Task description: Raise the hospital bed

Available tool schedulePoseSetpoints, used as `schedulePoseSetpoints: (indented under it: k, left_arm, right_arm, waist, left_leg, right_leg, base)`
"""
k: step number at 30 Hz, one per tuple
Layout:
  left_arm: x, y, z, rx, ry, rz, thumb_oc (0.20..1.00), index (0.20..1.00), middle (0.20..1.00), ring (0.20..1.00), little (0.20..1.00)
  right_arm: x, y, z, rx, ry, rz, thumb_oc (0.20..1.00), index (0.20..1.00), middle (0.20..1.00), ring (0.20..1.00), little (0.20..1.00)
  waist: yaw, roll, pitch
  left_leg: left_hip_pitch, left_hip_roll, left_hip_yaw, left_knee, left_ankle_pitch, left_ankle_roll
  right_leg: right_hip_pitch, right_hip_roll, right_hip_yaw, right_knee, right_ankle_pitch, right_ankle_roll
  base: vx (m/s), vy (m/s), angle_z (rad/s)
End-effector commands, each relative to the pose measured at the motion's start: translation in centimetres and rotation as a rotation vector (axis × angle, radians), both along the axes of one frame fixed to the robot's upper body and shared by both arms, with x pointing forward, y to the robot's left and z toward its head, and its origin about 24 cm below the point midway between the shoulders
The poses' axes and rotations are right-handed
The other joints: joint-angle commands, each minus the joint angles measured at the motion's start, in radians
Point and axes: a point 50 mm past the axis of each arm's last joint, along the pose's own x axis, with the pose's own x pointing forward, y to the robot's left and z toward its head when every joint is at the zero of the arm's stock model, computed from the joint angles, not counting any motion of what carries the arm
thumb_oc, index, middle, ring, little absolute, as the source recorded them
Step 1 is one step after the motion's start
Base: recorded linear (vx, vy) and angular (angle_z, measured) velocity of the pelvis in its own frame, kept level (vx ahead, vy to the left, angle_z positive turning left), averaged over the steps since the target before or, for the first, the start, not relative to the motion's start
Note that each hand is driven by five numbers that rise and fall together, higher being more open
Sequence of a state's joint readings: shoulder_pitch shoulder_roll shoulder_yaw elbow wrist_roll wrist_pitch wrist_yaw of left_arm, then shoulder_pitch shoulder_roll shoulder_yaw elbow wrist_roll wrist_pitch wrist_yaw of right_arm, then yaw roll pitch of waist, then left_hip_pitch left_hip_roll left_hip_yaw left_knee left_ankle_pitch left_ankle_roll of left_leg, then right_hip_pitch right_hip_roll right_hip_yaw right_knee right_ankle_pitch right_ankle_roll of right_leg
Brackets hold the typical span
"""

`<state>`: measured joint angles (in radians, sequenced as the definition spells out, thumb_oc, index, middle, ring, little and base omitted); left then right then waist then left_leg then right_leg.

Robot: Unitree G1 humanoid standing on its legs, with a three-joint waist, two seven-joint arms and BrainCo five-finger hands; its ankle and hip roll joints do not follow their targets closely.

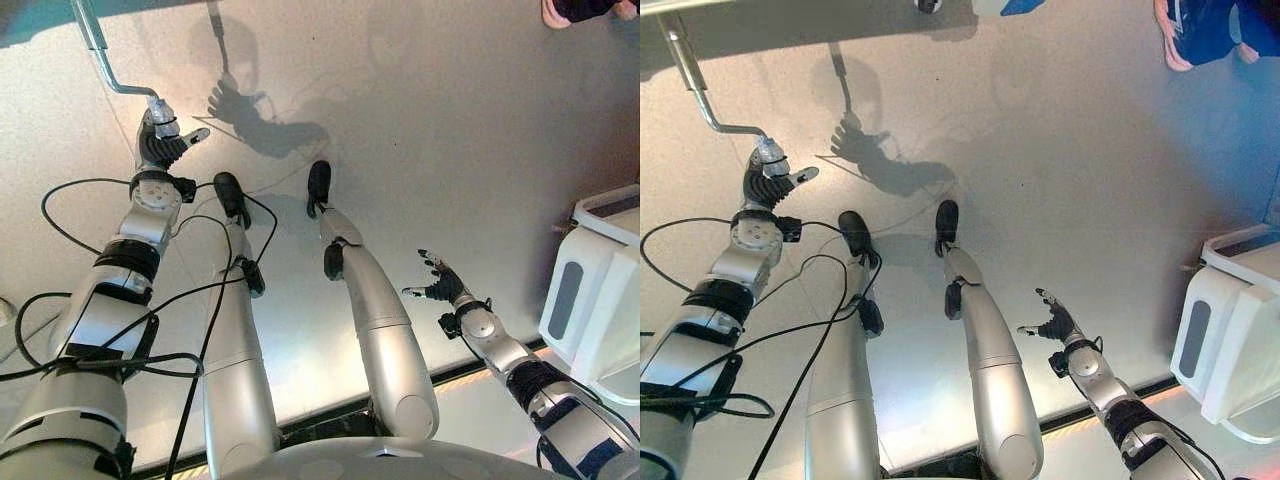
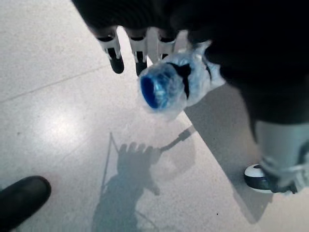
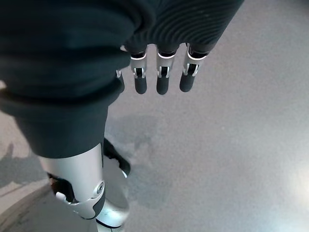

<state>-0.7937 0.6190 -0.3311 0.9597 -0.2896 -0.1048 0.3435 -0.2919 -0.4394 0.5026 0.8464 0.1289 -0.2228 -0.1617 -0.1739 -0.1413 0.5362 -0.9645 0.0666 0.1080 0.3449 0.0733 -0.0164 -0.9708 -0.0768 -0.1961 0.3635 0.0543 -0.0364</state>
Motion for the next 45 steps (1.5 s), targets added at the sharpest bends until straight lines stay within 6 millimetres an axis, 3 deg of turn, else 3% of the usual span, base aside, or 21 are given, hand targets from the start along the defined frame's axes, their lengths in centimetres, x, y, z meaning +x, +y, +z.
schedulePoseSetpoints:
  k: [1, 2, 3, 4, 5, 6, 9, 10, 11, 12, 13, 14, 15, 16, 17, 19, 23, 25, 27, 35, 45]
  left_arm:
    - [-2.3, -0.2, -5.6, -0.086, 0.129, -0.017, 1.0, 1.0, 1.0, 1.0, 1.0]
    - [-2.3, -0.2, -5.6, -0.086, 0.129, -0.017, 1.0, 1.0, 1.0, 1.0, 1.0]
    - [-4.2, -0.6, -9.4, -0.148, 0.233, -0.014, 1.0, 1.0, 1.0, 1.0, 1.0]
    - [-5.2, -0.8, -11.2, -0.164, 0.293, -0.019, 1.0, 1.0, 1.0, 1.0, 1.0]
    - [-5.3, -0.9, -11.2, -0.164, 0.294, -0.019, 1.0, 1.0, 1.0, 1.0, 1.0]
    - [-8.4, -0.1, -15.4, -0.141, 0.496, -0.001, 1.0, 1.0, 1.0, 1.0, 1.0]
    - [-12.7, -0.5, -19.6, -0.186, 0.669, 0.009, 1.0, 1.0, 1.0, 1.0, 1.0]
    - [-12.7, -0.5, -19.6, -0.186, 0.669, 0.009, 1.0, 1.0, 1.0, 1.0, 1.0]
    - [-15.9, -0.4, -21.9, -0.171, 0.795, 0.012, 1.0, 1.0, 1.0, 1.0, 1.0]
    - [-15.9, -0.4, -21.9, -0.171, 0.795, 0.012, 1.0, 1.0, 1.0, 1.0, 1.0]
    - [-18.6, -0.2, -23.4, -0.151, 0.9, 0.003, 1.0, 1.0, 1.0, 1.0, 1.0]
    - [-19.8, -0.1, -24.0, -0.156, 0.94, 0.012, 1.0, 1.0, 1.0, 1.0, 1.0]
    - [-19.8, -0.1, -24.0, -0.156, 0.94, 0.012, 1.0, 1.0, 1.0, 1.0, 1.0]
    - [-21.8, -0.4, -25.0, -0.186, 0.993, 0.026, 1.0, 1.0, 1.0, 1.0, 1.0]
    - [-21.8, -0.4, -25.0, -0.186, 0.993, 0.026, 1.0, 1.0, 1.0, 1.0, 1.0]
    - [-23.9, -1.1, -26.1, -0.258, 1.035, 0.045, 1.0, 1.0, 1.0, 1.0, 1.0]
    - [-25.8, -2.3, -27.1, -0.31, 1.077, 0.024, 1.0, 1.0, 1.0, 1.0, 1.0]
    - [-25.8, -2.3, -27.1, -0.31, 1.078, 0.024, 1.0, 1.0, 1.0, 1.0, 1.0]
    - [-27.7, -3.3, -27.8, -0.357, 1.118, 0.021, 1.0, 1.0, 1.0, 1.0, 1.0]
    - [-29.2, -5.2, -28.6, -0.37, 1.18, -0.05, 1.0, 1.0, 1.0, 1.0, 1.0]
    - [-30.1, -5.8, -28.9, -0.369, 1.218, -0.067, 1.0, 1.0, 1.0, 1.0, 1.0]
  right_arm:
    - [-1.7, -1.7, -1.3, -0.045, 0.073, -0.056, 1.0, 1.0, 1.0, 1.0, 1.0]
    - [-1.7, -1.7, -1.3, -0.046, 0.073, -0.056, 1.0, 1.0, 1.0, 1.0, 1.0]
    - [-1.7, -2.2, -1.5, -0.054, 0.094, -0.083, 1.0, 1.0, 1.0, 1.0, 1.0]
    - [-1.8, -2.4, -1.7, -0.057, 0.108, -0.095, 1.0, 1.0, 1.0, 1.0, 1.0]
    - [-1.9, -2.4, -1.7, -0.057, 0.108, -0.095, 1.0, 1.0, 1.0, 1.0, 1.0]
    - [-2.5, -3.0, -2.5, -0.071, 0.166, -0.111, 1.0, 1.0, 1.0, 1.0, 1.0]
    - [-3.6, -3.7, -3.4, -0.064, 0.218, -0.152, 1.0, 1.0, 1.0, 1.0, 1.0]
    - [-3.7, -3.7, -3.4, -0.064, 0.219, -0.152, 1.0, 1.0, 1.0, 1.0, 1.0]
    - [-4.7, -4.1, -4.2, -0.066, 0.263, -0.172, 1.0, 1.0, 1.0, 1.0, 1.0]
    - [-4.7, -4.1, -4.2, -0.066, 0.263, -0.172, 1.0, 1.0, 1.0, 1.0, 1.0]
    - [-5.9, -4.4, -5.0, -0.075, 0.311, -0.182, 1.0, 1.0, 1.0, 1.0, 1.0]
    - [-6.6, -4.6, -5.4, -0.078, 0.339, -0.189, 1.0, 1.0, 1.0, 1.0, 1.0]
    - [-6.6, -4.6, -5.4, -0.078, 0.339, -0.189, 1.0, 1.0, 1.0, 1.0, 1.0]
    - [-7.8, -4.8, -6.1, -0.072, 0.383, -0.214, 1.0, 1.0, 1.0, 1.0, 1.0]
    - [-7.8, -4.8, -6.1, -0.072, 0.383, -0.214, 1.0, 1.0, 1.0, 1.0, 1.0]
    - [-9.1, -5.0, -6.9, -0.056, 0.436, -0.253, 1.0, 1.0, 1.0, 1.0, 1.0]
    - [-11.3, -4.7, -8.1, -0.02, 0.513, -0.284, 1.0, 1.0, 1.0, 1.0, 1.0]
    - [-11.3, -4.7, -8.1, -0.02, 0.513, -0.284, 1.0, 1.0, 1.0, 1.0, 1.0]
    - [-13.5, -3.8, -9.2, 0.05, 0.583, -0.326, 1.0, 1.0, 1.0, 1.0, 1.0]
    - [-17.0, -2.9, -10.7, 0.079, 0.715, -0.341, 1.0, 1.0, 1.0, 1.0, 1.0]
    - [-18.4, -2.2, -11.2, 0.088, 0.767, -0.344, 1.0, 1.0, 1.0, 1.0, 1.0]
  waist:
    - [0.045, -0.009, -0.028]
    - [0.045, -0.009, -0.026]
    - [0.06, 0.003, -0.043]
    - [0.066, 0.01, -0.048]
    - [0.066, 0.009, -0.046]
    - [0.078, 0.023, -0.067]
    - [0.092, 0.042, -0.099]
    - [0.093, 0.042, -0.097]
    - [0.101, 0.053, -0.137]
    - [0.101, 0.053, -0.137]
    - [0.109, 0.064, -0.172]
    - [0.115, 0.069, -0.189]
    - [0.115, 0.069, -0.188]
    - [0.124, 0.084, -0.219]
    - [0.124, 0.084, -0.219]
    - [0.135, 0.103, -0.261]
    - [0.144, 0.12, -0.342]
    - [0.144, 0.12, -0.34]
    - [0.15, 0.123, -0.419]
    - [0.151, 0.123, -0.513]
    - [0.147, 0.116, -0.543]
  left_leg:
    - [0.061, -0.05, 0.009, 0.049, -0.069, 0.021]
    - [0.065, -0.05, 0.009, 0.047, -0.069, 0.021]
    - [0.138, -0.059, 0.014, 0.025, -0.071, 0.021]
    - [0.177, -0.064, 0.017, 0.013, -0.072, 0.02]
    - [0.181, -0.064, 0.017, 0.011, -0.072, 0.02]
    - [0.268, -0.07, 0.02, -0.009, -0.076, 0.019]
    - [0.397, -0.079, 0.023, -0.057, -0.078, 0.017]
    - [0.4, -0.079, 0.023, -0.058, -0.078, 0.017]
    - [0.48, -0.085, 0.03, -0.107, -0.044, 0.019]
    - [0.48, -0.085, 0.03, -0.107, -0.044, 0.019]
    - [0.554, -0.085, 0.029, -0.141, -0.042, 0.016]
    - [0.585, -0.088, 0.025, -0.151, -0.042, 0.016]
    - [0.586, -0.088, 0.025, -0.151, -0.042, 0.016]
    - [0.646, -0.089, 0.025, -0.18, -0.04, 0.014]
    - [0.646, -0.089, 0.025, -0.18, -0.04, 0.014]
    - [0.729, -0.093, 0.014, -0.221, -0.035, 0.008]
    - [0.83, -0.094, 0.013, -0.288, -0.021, 0.002]
    - [0.833, -0.094, 0.013, -0.29, -0.02, 0.002]
    - [0.925, -0.097, 0.013, -0.361, -0.012, -0.001]
    - [1.002, -0.096, 0.021, -0.432, -0.004, -0.01]
    - [1.026, -0.095, 0.023, -0.432, -0.012, -0.009]
  right_leg:
    - [0.071, -0.017, -0.01, -0.009, 0.035, 0.123]
    - [0.075, -0.017, -0.01, -0.01, 0.035, 0.123]
    - [0.139, -0.02, -0.012, -0.015, 0.027, 0.123]
    - [0.178, -0.021, -0.013, -0.018, 0.023, 0.123]
    - [0.181, -0.021, -0.013, -0.019, 0.023, 0.123]
    - [0.267, -0.02, -0.011, -0.027, 0.012, 0.124]
    - [0.398, -0.016, -0.004, -0.064, -0.001, 0.128]
    - [0.401, -0.016, -0.004, -0.065, 0.0, 0.128]
    - [0.486, -0.011, -0.008, -0.115, 0.018, 0.123]
    - [0.486, -0.011, -0.008, -0.115, 0.018, 0.123]
    - [0.559, -0.009, -0.008, -0.138, 0.01, 0.127]
    - [0.594, -0.005, -0.005, -0.15, 0.008, 0.13]
    - [0.595, -0.005, -0.005, -0.151, 0.008, 0.13]
    - [0.651, -0.001, -0.007, -0.17, 0.004, 0.133]
    - [0.651, -0.001, -0.007, -0.17, 0.004, 0.133]
    - [0.733, 0.0, -0.008, -0.21, -0.002, 0.139]
    - [0.831, 0.004, -0.013, -0.271, 0.004, 0.15]
    - [0.835, 0.004, -0.013, -0.272, 0.005, 0.15]
    - [0.918, 0.015, -0.015, -0.332, 0.012, 0.155]
    - [1.004, 0.027, -0.019, -0.41, 0.024, 0.157]
    - [1.036, 0.032, -0.016, -0.417, 0.018, 0.15]
  base:
    - [0.0, 0.0, 0.0]
    - [0.01, 0.009, 0.04]
    - [0.0, 0.017, 0.04]
    - [0.0, 0.017, 0.03]
    - [0.04, 0.046, -0.01]
    - [0.07, 0.051, -0.05]
    - [0.08, 0.046, -0.04]
    - [0.07, 0.024, 0.09]
    - [0.03, 0.011, 0.07]
    - [0.12, 0.038, 0.04]
    - [0.13, 0.026, 0.03]
    - [0.13, 0.026, 0.02]
    - [0.1, 0.018, 0.03]
    - [0.06, 0.019, 0.05]
    - [0.08, 0.021, 0.04]
    - [0.08, 0.003, 0.08]
    - [0.08, 0.008, 0.09]
    - [0.09, 0.007, 0.02]
    - [0.16, 0.008, 0.03]
    - [0.04, 0.01, 0.05]
    - [0.01, -0.003, 0.0]
